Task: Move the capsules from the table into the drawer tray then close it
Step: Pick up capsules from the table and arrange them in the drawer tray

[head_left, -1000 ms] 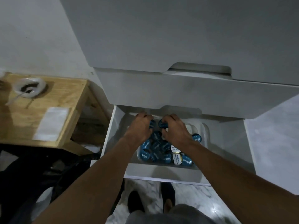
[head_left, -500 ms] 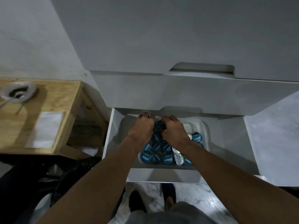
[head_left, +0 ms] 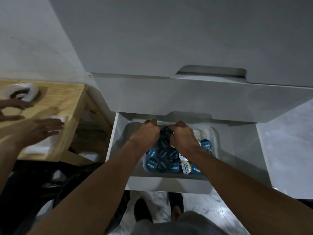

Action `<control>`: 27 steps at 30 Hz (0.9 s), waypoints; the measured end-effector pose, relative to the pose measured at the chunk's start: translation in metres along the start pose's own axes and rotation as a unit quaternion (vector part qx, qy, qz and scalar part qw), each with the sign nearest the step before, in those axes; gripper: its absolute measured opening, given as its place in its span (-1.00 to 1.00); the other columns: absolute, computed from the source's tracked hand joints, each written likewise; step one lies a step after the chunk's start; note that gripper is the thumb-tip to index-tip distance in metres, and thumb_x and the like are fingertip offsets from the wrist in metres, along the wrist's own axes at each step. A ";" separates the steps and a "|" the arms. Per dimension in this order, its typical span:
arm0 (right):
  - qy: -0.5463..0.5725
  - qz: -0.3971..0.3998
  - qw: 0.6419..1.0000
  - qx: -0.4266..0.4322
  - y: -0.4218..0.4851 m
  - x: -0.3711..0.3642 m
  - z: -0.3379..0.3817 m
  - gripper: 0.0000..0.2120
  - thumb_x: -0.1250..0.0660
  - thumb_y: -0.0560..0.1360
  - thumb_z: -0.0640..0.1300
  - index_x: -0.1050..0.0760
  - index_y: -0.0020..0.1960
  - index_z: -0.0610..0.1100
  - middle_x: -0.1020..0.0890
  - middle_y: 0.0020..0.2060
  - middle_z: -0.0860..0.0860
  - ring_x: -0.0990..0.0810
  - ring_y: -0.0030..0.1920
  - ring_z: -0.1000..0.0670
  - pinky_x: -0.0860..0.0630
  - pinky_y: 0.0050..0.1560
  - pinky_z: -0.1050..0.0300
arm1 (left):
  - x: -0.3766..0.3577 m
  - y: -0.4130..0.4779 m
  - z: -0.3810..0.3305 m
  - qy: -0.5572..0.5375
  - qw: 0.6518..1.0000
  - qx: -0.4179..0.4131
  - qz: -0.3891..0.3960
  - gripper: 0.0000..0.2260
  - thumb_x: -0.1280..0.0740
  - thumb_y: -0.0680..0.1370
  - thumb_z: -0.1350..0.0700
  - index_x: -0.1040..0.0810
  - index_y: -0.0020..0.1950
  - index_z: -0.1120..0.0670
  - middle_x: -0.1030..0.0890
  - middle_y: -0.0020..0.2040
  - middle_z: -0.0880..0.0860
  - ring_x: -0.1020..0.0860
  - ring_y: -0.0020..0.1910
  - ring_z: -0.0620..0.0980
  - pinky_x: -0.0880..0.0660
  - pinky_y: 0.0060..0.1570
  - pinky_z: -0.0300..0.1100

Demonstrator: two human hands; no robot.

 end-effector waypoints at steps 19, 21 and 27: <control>0.010 -0.010 1.000 0.026 0.003 -0.008 0.009 -0.73 -0.24 0.49 -0.33 -0.60 0.12 -0.17 -0.53 0.04 -0.18 -0.55 -0.02 -0.20 -0.50 0.00 0.04 | 0.004 -0.016 0.012 0.095 0.991 0.049 -0.079 -0.84 -0.32 0.50 0.13 -0.60 0.05 -0.04 -0.63 0.02 -0.04 -0.46 0.14 0.05 -0.31 0.15 -0.03; 0.010 -0.011 1.000 0.024 0.003 -0.009 0.009 -0.72 -0.24 0.48 -0.34 -0.60 0.12 -0.17 -0.52 0.04 -0.18 -0.55 -0.02 -0.21 -0.52 0.01 0.03 | 0.005 -0.015 0.012 0.103 0.991 0.047 -0.070 -0.84 -0.32 0.50 0.14 -0.60 0.04 -0.05 -0.62 0.03 -0.05 -0.47 0.13 0.05 -0.31 0.15 -0.03; 0.012 -0.023 0.999 0.024 0.000 -0.003 0.012 -0.72 -0.25 0.49 -0.31 -0.57 0.16 -0.17 -0.53 0.05 -0.17 -0.55 -0.01 -0.19 -0.51 0.04 0.05 | 0.007 -0.016 0.014 0.064 0.995 0.040 -0.070 -0.84 -0.29 0.53 0.10 -0.59 0.08 -0.01 -0.61 0.07 0.00 -0.51 0.12 0.04 -0.33 0.22 0.00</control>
Point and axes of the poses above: each hand's wrist, its own y-axis towards the middle knuckle, its own x-axis out of the back of the hand, z = x × y, the point moved 4 cm from there along y, towards the middle knuckle
